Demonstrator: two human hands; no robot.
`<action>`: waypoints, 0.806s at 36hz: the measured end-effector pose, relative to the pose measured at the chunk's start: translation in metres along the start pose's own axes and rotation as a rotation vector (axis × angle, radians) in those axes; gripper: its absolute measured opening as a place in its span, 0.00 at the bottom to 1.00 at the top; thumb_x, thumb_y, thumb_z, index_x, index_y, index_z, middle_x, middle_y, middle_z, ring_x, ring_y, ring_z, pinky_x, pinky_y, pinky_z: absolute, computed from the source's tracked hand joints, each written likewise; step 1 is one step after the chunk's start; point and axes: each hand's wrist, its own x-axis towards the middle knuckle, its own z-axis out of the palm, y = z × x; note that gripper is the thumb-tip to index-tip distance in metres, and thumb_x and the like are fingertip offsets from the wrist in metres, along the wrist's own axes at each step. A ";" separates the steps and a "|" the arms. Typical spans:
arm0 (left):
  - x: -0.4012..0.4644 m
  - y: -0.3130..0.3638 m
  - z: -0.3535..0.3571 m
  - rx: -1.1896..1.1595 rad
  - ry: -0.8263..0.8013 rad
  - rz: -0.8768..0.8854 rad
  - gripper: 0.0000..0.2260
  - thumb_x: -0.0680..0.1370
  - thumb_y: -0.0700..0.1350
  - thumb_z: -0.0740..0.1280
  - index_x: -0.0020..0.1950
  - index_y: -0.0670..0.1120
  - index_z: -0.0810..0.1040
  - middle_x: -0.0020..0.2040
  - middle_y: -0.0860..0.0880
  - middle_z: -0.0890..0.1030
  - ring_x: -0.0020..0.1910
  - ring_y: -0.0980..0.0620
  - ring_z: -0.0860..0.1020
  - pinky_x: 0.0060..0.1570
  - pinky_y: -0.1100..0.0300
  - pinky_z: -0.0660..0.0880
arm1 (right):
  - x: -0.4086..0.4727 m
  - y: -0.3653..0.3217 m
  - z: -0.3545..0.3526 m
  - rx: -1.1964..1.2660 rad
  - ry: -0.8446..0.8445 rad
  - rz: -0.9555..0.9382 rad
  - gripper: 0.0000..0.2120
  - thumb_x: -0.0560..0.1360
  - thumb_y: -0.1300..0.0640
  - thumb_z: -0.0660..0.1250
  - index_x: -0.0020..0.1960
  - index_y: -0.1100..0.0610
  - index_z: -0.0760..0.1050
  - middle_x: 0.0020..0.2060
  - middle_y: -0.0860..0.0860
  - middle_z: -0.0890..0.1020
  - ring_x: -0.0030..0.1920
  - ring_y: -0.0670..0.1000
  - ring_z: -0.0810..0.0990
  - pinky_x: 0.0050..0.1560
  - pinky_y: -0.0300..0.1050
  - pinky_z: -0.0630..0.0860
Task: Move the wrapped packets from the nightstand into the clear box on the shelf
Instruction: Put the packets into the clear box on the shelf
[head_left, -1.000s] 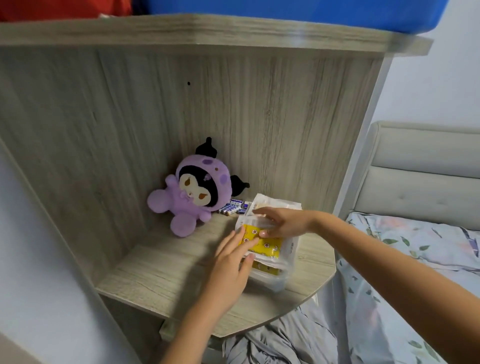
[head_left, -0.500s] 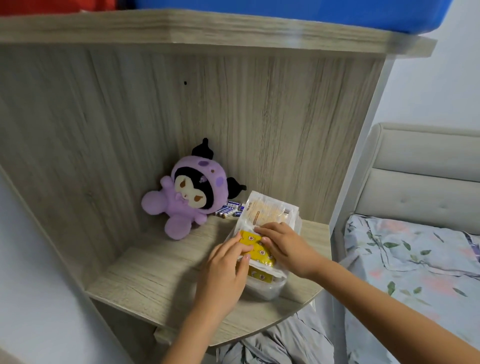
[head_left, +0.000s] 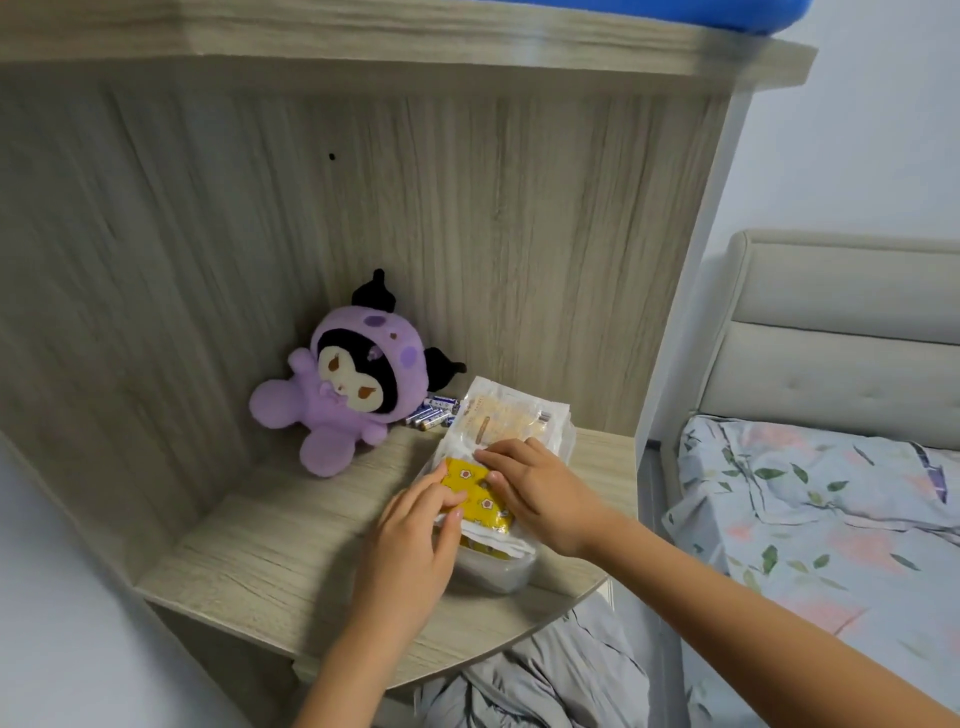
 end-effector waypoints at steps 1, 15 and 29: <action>0.000 0.002 -0.001 -0.012 -0.008 -0.006 0.02 0.78 0.43 0.65 0.49 0.48 0.78 0.66 0.60 0.71 0.63 0.55 0.73 0.58 0.63 0.67 | -0.002 0.001 -0.001 0.023 0.019 0.000 0.25 0.81 0.46 0.47 0.70 0.57 0.69 0.67 0.55 0.71 0.64 0.54 0.69 0.68 0.43 0.62; 0.033 0.129 0.013 0.076 -0.148 0.190 0.08 0.78 0.50 0.61 0.49 0.52 0.79 0.45 0.58 0.79 0.49 0.52 0.75 0.47 0.56 0.72 | -0.144 0.083 -0.068 -0.134 0.121 0.331 0.12 0.80 0.53 0.59 0.60 0.53 0.77 0.55 0.49 0.80 0.55 0.52 0.75 0.53 0.41 0.71; -0.023 0.275 0.143 0.025 -0.818 0.861 0.12 0.80 0.53 0.58 0.57 0.54 0.77 0.54 0.56 0.81 0.53 0.53 0.78 0.47 0.57 0.74 | -0.439 0.000 -0.112 -0.302 0.019 1.492 0.21 0.76 0.39 0.60 0.64 0.49 0.72 0.59 0.50 0.77 0.60 0.52 0.74 0.57 0.49 0.74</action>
